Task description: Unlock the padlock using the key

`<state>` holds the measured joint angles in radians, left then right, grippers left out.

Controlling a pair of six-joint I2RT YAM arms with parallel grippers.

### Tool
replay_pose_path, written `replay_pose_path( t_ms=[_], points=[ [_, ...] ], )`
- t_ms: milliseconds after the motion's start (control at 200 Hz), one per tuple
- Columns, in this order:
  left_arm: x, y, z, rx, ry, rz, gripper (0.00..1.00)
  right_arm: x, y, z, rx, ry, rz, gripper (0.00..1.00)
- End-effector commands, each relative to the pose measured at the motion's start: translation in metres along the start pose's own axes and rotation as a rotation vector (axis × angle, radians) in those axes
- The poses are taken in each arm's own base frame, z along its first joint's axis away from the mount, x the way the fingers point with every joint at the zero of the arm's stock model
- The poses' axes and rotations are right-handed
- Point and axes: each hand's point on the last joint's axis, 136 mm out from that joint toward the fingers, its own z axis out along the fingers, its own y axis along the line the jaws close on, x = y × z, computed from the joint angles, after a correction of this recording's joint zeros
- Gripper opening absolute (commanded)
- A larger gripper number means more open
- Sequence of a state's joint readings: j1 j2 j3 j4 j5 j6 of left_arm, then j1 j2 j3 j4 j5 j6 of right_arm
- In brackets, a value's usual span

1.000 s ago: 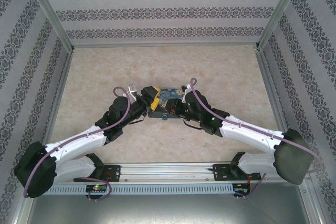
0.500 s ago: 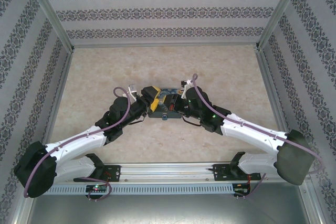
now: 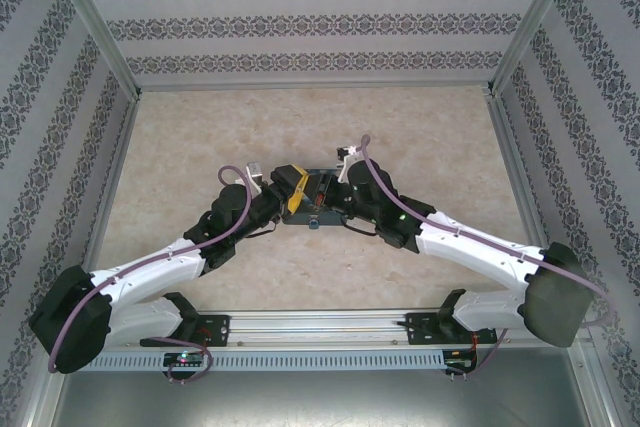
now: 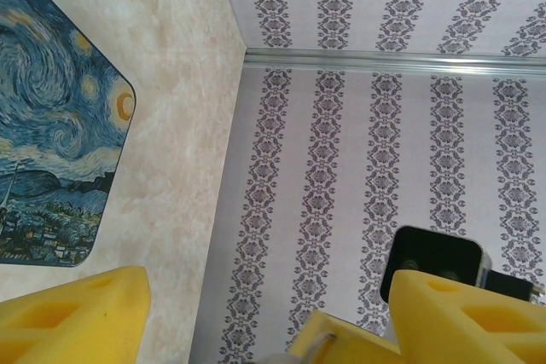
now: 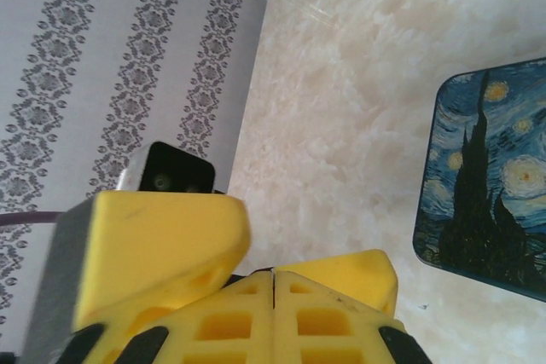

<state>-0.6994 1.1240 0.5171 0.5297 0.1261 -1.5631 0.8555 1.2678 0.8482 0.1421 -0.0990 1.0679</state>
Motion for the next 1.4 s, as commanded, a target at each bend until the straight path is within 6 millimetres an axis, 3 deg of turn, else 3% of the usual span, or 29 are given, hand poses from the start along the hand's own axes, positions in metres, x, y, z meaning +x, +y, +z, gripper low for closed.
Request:
replay_pose_path(
  t_ms=[0, 245, 610, 1024, 1394],
  points=[
    [0.004, -0.019, -0.001, 0.053, 0.007, 0.014, 0.74, 0.004, -0.001, 0.004, 0.001, 0.005, -0.011, 0.0],
    [0.003, -0.021, -0.005, 0.054, -0.001, 0.021, 0.74, 0.004, -0.029, -0.001, 0.068, -0.02, -0.003, 0.0],
    [0.002, -0.025, -0.007, 0.063, -0.008, 0.021, 0.74, 0.006, -0.035, -0.002, 0.081, -0.011, 0.0, 0.0],
    [0.002, -0.023, -0.004, 0.056, -0.003, 0.027, 0.74, 0.016, -0.016, 0.0, 0.03, 0.019, -0.013, 0.0],
    [0.001, -0.019, -0.005, 0.048, -0.01, 0.026, 0.64, 0.014, -0.014, 0.0, 0.027, 0.011, -0.011, 0.0]
  ],
)
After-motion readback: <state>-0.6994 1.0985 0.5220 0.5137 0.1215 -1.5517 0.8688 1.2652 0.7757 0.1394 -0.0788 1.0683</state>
